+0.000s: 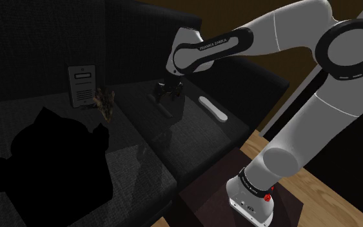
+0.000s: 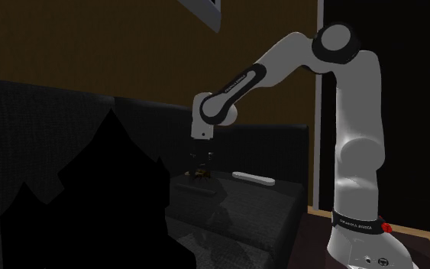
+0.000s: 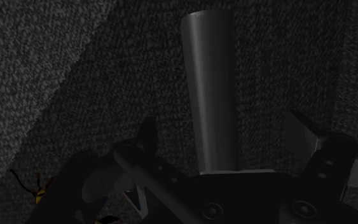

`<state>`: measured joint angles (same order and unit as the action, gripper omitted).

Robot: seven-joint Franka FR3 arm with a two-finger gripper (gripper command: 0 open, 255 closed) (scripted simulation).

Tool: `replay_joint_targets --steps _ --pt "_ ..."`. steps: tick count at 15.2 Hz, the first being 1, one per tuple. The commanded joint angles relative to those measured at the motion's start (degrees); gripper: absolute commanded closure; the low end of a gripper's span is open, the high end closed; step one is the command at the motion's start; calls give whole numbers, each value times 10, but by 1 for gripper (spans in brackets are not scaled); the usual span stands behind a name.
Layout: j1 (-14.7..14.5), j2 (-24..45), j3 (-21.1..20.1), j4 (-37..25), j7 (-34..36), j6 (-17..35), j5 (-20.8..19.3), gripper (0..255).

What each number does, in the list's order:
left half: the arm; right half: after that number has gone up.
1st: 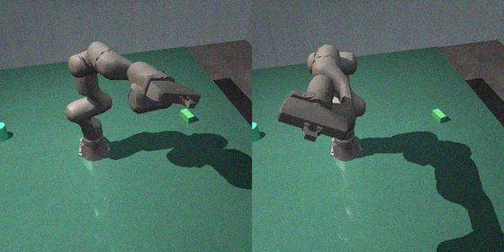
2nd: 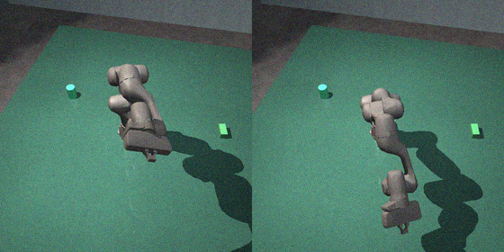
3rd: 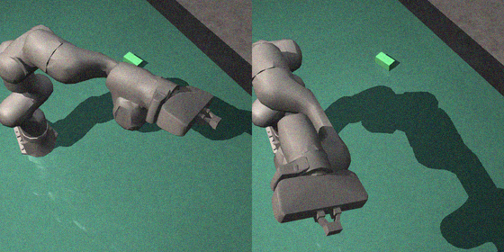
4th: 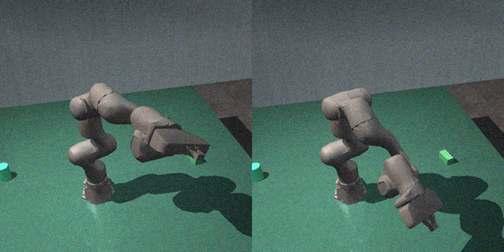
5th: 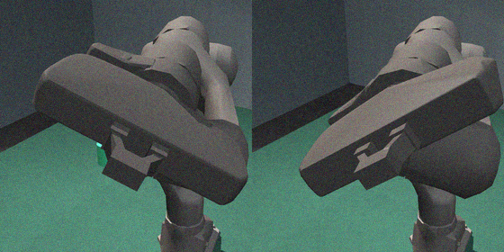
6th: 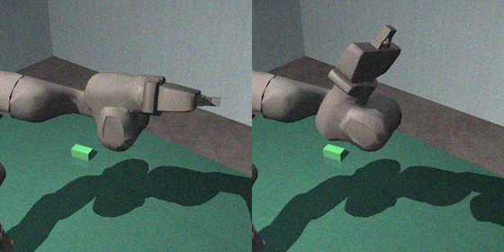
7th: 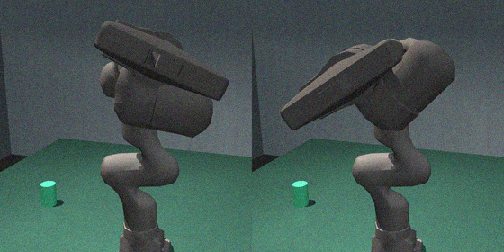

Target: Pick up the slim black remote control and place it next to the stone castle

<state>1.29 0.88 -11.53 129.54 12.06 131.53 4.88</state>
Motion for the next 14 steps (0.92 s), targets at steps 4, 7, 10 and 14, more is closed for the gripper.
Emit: replay_joint_targets --steps 4,7,10,14 --pt "-2 32 -1 8 6 40 -4 0" --pt "-3 46 -2 13 8 60 -7 0" --pt "-3 46 -2 13 8 60 -7 0" --pt "-3 46 -2 13 8 60 -7 0"
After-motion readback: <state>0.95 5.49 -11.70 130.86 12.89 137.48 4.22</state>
